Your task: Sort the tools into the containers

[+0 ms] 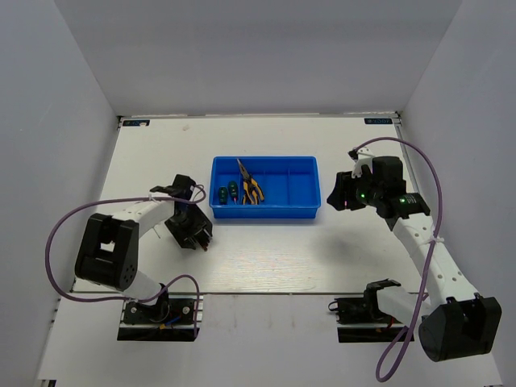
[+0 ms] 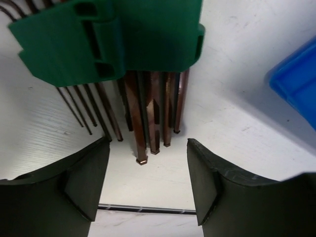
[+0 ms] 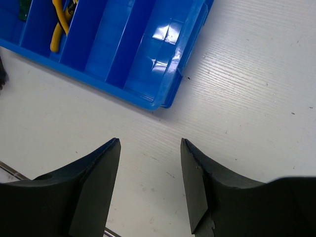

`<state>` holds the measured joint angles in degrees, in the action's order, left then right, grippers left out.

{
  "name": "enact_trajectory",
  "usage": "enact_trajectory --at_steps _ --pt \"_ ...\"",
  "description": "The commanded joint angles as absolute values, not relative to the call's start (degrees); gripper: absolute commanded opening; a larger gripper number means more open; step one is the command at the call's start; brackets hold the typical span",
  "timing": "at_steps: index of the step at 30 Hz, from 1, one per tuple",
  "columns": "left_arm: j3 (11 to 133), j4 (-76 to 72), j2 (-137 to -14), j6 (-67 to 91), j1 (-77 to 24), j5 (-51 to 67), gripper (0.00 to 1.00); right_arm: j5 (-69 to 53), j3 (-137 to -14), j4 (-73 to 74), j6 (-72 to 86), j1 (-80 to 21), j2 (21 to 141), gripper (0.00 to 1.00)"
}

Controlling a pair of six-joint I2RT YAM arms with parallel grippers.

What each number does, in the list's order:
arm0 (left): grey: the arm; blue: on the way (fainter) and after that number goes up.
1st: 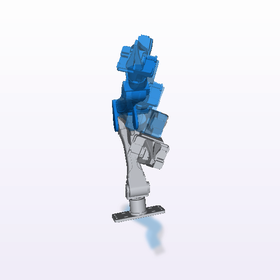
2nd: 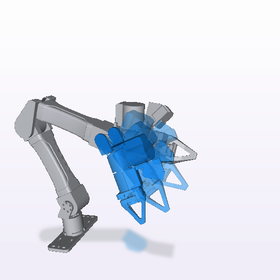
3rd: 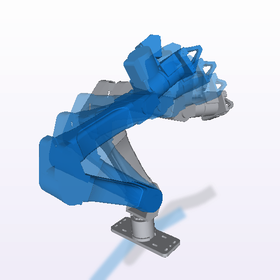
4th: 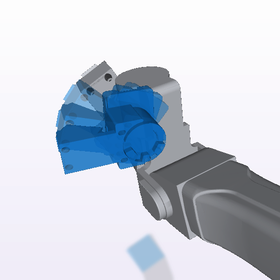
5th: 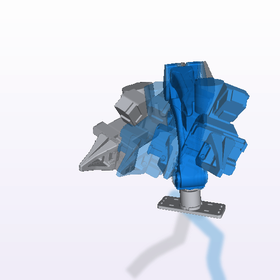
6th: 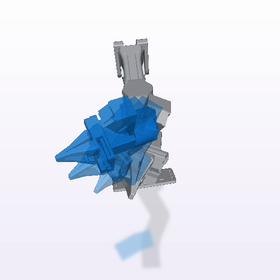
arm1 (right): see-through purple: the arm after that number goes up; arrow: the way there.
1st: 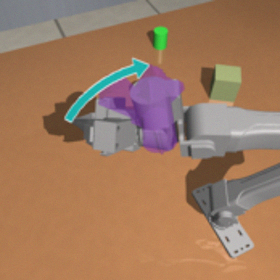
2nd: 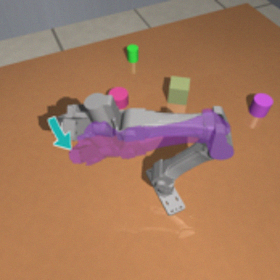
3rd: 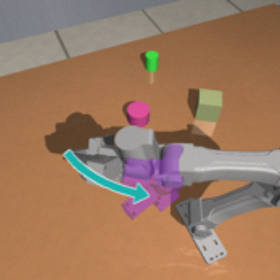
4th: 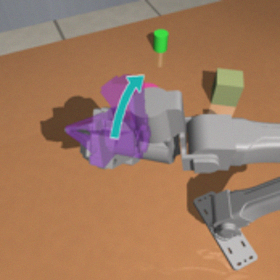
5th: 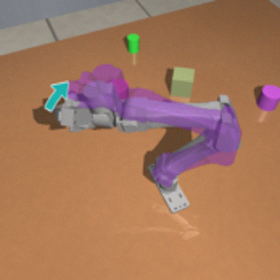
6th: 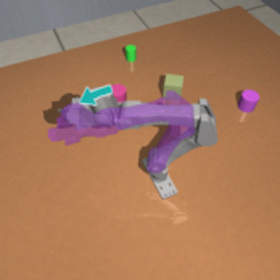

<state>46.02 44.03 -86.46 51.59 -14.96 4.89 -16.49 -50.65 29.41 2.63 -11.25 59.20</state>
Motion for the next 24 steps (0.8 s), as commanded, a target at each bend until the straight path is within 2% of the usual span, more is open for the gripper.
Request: enact_trajectory --at_steps 1,7,17,19,24 --pt "45.9 41.1 -85.3 53.6 -15.7 5.8 0.73 -17.4 -49.9 27.8 2.7 -11.0 57.9 0.58" --pt "47.6 42.4 -87.3 54.1 -16.8 3.2 0.71 -17.5 -49.9 27.8 2.7 -10.6 57.9 0.58" --pt "48.8 45.7 -90.1 55.9 -18.5 -1.3 0.61 -18.0 -49.8 27.7 2.5 -10.0 57.6 0.58" --pt "47.3 45.1 -90.1 56.4 -18.5 -1.8 0.61 -18.1 -49.8 27.7 2.5 -10.1 57.6 0.58" --pt "45.3 45.1 -87.1 58.3 -19.6 0.2 0.72 -18.4 -49.7 27.8 2.5 -9.8 57.6 0.58"
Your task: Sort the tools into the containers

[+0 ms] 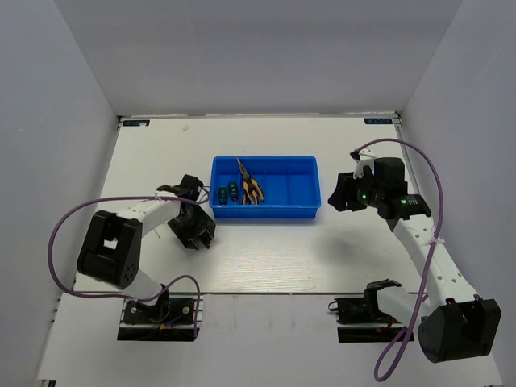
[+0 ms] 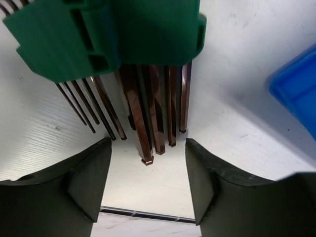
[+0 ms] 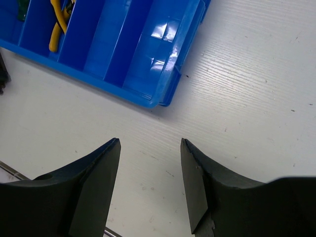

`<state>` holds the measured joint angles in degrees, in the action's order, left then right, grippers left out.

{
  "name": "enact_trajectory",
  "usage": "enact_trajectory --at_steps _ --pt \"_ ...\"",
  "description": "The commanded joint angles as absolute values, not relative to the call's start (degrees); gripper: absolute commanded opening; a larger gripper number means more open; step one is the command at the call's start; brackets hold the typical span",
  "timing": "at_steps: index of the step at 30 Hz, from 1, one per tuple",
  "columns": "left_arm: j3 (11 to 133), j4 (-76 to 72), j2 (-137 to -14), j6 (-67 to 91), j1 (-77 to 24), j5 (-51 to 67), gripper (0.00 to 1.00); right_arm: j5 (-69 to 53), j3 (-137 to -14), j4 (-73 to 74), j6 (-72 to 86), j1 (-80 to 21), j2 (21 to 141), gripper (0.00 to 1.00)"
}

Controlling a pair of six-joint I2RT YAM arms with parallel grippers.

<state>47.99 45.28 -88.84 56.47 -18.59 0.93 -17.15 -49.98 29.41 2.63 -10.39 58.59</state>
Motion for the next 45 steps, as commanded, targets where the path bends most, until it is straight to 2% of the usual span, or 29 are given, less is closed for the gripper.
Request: enact_trajectory --at_steps 1,9,21,38,40,41,42,44,45 --pt "45.3 45.6 -85.1 59.0 -19.6 0.2 0.73 -18.3 -49.9 27.9 2.5 -10.1 57.7 0.58" --pt "44.0 46.9 -79.1 64.1 -20.7 0.8 0.75 -18.6 -49.9 27.9 2.5 -9.8 57.4 0.58" --pt "46.1 44.3 -84.7 72.7 -20.7 1.6 0.76 -18.7 -49.9 27.9 2.6 -9.5 57.0 0.58" --pt "47.9 46.2 -86.9 78.3 -20.7 -5.3 0.68 -19.8 -49.9 28.4 2.1 -8.7 56.5 0.58" --pt "47.9 46.2 -86.9 78.3 -20.7 -5.3 0.65 -20.0 -49.9 28.6 2.2 -8.5 56.7 0.58" --pt "47.4 46.2 -86.9 78.3 -20.7 -5.3 0.61 -20.0 -49.9 28.6 2.2 -8.5 56.5 0.58" --pt "47.4 46.2 -87.5 78.3 -20.7 -5.3 0.51 -19.9 -49.9 28.7 2.2 -8.4 56.4 0.58" --pt "46.8 45.6 -87.5 78.3 -20.7 -5.3 0.44 -20.0 -50.0 28.7 2.2 -8.3 56.5 0.58" --pt "46.8 45.6 -87.5 78.3 -20.7 -5.3 0.44 -20.1 -50.1 28.8 2.2 -8.1 56.3 0.58"
